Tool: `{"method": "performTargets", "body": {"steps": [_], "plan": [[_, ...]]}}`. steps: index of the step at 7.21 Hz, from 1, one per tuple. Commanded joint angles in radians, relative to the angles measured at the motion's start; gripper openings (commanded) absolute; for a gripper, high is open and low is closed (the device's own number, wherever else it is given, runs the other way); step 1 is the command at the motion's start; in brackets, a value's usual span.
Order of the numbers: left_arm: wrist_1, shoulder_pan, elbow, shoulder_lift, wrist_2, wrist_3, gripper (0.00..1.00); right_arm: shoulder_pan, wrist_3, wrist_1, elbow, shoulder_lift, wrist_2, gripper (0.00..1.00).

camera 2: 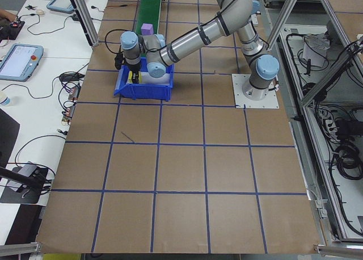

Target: Move block left to right into plate

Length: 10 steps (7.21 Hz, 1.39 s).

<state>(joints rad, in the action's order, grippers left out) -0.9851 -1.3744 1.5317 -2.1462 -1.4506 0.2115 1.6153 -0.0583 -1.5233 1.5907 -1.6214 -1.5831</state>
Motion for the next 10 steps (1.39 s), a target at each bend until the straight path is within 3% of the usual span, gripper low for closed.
{"method": "performTargets", "body": {"steps": [1, 4, 6, 10], "plan": [[0.019, 0.000, -0.012, 0.023, -0.004, 0.026, 0.21, 0.000, 0.000, 0.000, 0.000, 0.000, 0.000, 1.00], [-0.113, -0.005, -0.031, 0.181, -0.007, -0.061, 0.21, 0.000, 0.000, 0.000, 0.000, 0.000, 0.000, 1.00], [-0.165, -0.063, -0.039, 0.242, 0.015, -0.121, 0.21, 0.000, 0.000, 0.000, 0.000, 0.000, 0.000, 1.00], [-0.156, -0.237, -0.027, 0.241, -0.001, -0.276, 0.21, 0.009, 0.019, -0.012, -0.005, 0.015, -0.021, 1.00]]}}
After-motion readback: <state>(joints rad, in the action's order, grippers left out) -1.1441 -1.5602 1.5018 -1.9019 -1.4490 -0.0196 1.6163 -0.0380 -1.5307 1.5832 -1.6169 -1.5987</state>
